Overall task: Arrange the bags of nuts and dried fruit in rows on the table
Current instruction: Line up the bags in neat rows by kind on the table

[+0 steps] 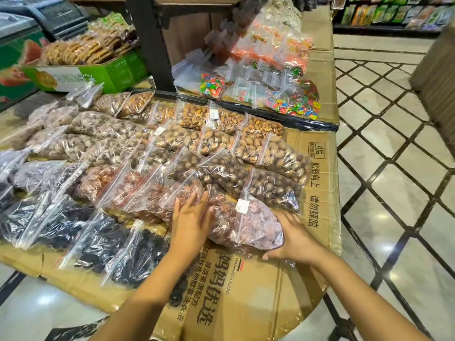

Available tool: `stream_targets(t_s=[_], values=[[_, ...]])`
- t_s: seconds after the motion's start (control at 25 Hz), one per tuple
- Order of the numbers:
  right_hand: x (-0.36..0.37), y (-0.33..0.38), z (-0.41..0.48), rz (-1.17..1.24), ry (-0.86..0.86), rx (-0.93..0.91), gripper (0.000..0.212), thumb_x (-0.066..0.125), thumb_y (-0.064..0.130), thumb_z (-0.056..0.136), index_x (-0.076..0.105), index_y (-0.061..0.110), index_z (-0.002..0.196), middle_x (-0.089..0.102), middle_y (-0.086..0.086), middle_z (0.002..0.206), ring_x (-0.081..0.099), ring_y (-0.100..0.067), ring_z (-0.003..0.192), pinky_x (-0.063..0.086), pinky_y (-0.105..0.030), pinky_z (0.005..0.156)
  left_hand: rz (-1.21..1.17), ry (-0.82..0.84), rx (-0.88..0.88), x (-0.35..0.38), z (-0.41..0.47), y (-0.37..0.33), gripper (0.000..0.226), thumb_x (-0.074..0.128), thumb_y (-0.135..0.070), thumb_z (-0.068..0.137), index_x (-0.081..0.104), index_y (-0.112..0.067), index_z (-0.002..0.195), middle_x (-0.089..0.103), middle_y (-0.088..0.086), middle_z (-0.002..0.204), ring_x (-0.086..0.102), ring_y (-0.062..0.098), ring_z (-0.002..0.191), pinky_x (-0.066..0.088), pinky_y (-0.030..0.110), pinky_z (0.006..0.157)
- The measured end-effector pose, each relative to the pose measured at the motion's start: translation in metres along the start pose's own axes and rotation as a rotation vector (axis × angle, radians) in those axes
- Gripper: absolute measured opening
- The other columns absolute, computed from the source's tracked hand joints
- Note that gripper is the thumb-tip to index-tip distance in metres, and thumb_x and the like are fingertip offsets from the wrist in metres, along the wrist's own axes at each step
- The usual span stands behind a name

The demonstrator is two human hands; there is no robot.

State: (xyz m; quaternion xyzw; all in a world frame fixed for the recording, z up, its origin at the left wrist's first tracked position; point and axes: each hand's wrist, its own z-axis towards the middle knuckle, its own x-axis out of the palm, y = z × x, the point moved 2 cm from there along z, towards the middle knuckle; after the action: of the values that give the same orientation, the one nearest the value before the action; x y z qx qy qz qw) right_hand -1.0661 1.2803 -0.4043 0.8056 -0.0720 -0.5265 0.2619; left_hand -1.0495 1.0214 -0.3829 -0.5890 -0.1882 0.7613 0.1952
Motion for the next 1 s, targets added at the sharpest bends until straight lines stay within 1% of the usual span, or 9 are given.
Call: stream_targets(t_s=[0.08,0.24,0.32,0.48,0.56,0.64,0.8,0.92,1.0], values=[[-0.014,0.016,-0.002,-0.003,0.105,0.042,0.137,0.068,0.08,0.044,0.002,0.03,0.153,0.015,0.004,0.159,0.012,-0.019,0.146,0.016,-0.044,0.12,0.023,-0.055,-0.012,-0.018,0.008,0.011,0.045,0.043,-0.04,0.095,0.046,-0.022,0.136,0.043,-0.003,0.143,0.032,0.021,0.139,0.013,0.049,0.118],[-0.028,0.089,0.0,0.102,-0.141,-0.066,0.113,0.057,0.078,0.059,0.015,0.029,0.152,0.022,0.003,0.156,0.02,-0.014,0.144,0.02,-0.037,0.118,0.095,-0.137,-0.218,-0.07,0.038,0.072,0.055,0.051,-0.042,0.094,0.039,-0.012,0.139,0.047,0.004,0.14,0.041,0.028,0.132,0.032,0.049,0.11],[-0.023,0.13,0.017,0.141,-0.151,-0.101,0.107,0.057,0.075,0.064,0.019,0.025,0.151,0.026,0.0,0.156,0.024,-0.018,0.144,0.024,-0.039,0.119,-0.006,-0.079,-0.301,-0.086,0.053,0.095,0.044,0.055,-0.039,0.092,0.054,-0.004,0.119,0.063,0.009,0.108,0.06,0.029,0.102,0.049,0.04,0.085],[-0.009,0.196,0.087,0.117,-0.028,-0.041,0.106,0.066,0.065,0.072,0.014,0.016,0.151,0.054,-0.013,0.129,0.059,-0.024,0.107,0.053,-0.039,0.093,0.026,-0.014,-0.223,-0.1,0.075,0.117,0.03,0.055,-0.03,0.094,0.061,-0.009,0.073,0.059,0.004,0.059,0.059,0.027,0.06,0.035,0.028,0.049],[0.004,0.214,0.115,0.121,0.039,0.041,0.115,0.069,0.067,0.069,0.009,0.015,0.152,0.061,-0.009,0.103,0.059,-0.018,0.081,0.053,-0.03,0.066,0.09,-0.028,-0.273,-0.105,0.082,0.129,0.028,0.055,-0.034,0.094,0.064,-0.009,0.084,0.065,0.014,0.066,0.063,0.033,0.065,0.044,0.032,0.053],[0.015,0.216,0.125,0.067,0.044,0.111,0.126,0.069,0.076,0.058,0.008,0.017,0.152,0.063,-0.01,0.104,0.059,-0.018,0.08,0.049,-0.028,0.061,0.157,0.012,-0.229,-0.105,0.085,0.134,0.027,0.053,-0.037,0.094,0.063,-0.012,0.093,0.067,0.015,0.07,0.064,0.033,0.067,0.052,0.037,0.058],[0.032,0.216,0.115,0.075,-0.087,0.122,0.128,0.067,0.085,0.04,0.019,0.034,0.147,0.043,-0.007,0.148,0.042,-0.03,0.133,0.039,-0.046,0.108,0.157,-0.005,0.025,-0.122,0.086,0.156,0.034,0.046,-0.042,0.094,0.055,-0.01,0.105,0.064,0.012,0.091,0.063,0.032,0.085,0.054,0.044,0.075],[0.029,0.222,0.103,0.03,-0.103,0.062,0.113,0.078,0.065,0.055,0.023,0.035,0.149,0.034,-0.003,0.154,0.028,-0.024,0.141,0.022,-0.044,0.116,0.087,0.338,0.08,-0.115,0.084,0.197,0.056,0.028,-0.056,0.096,0.033,-0.027,0.143,0.021,0.002,0.157,0.03,0.028,0.139,0.028,0.053,0.111],[0.029,0.226,0.099,-0.003,-0.076,0.042,0.11,0.079,0.062,0.056,0.025,0.037,0.148,0.039,0.0,0.149,0.033,-0.015,0.133,0.026,-0.041,0.114,-0.09,0.433,0.119,-0.112,0.079,0.205,0.057,0.027,-0.055,0.098,0.018,-0.032,0.15,-0.001,-0.013,0.159,0.022,0.022,0.143,0.022,0.056,0.113]])
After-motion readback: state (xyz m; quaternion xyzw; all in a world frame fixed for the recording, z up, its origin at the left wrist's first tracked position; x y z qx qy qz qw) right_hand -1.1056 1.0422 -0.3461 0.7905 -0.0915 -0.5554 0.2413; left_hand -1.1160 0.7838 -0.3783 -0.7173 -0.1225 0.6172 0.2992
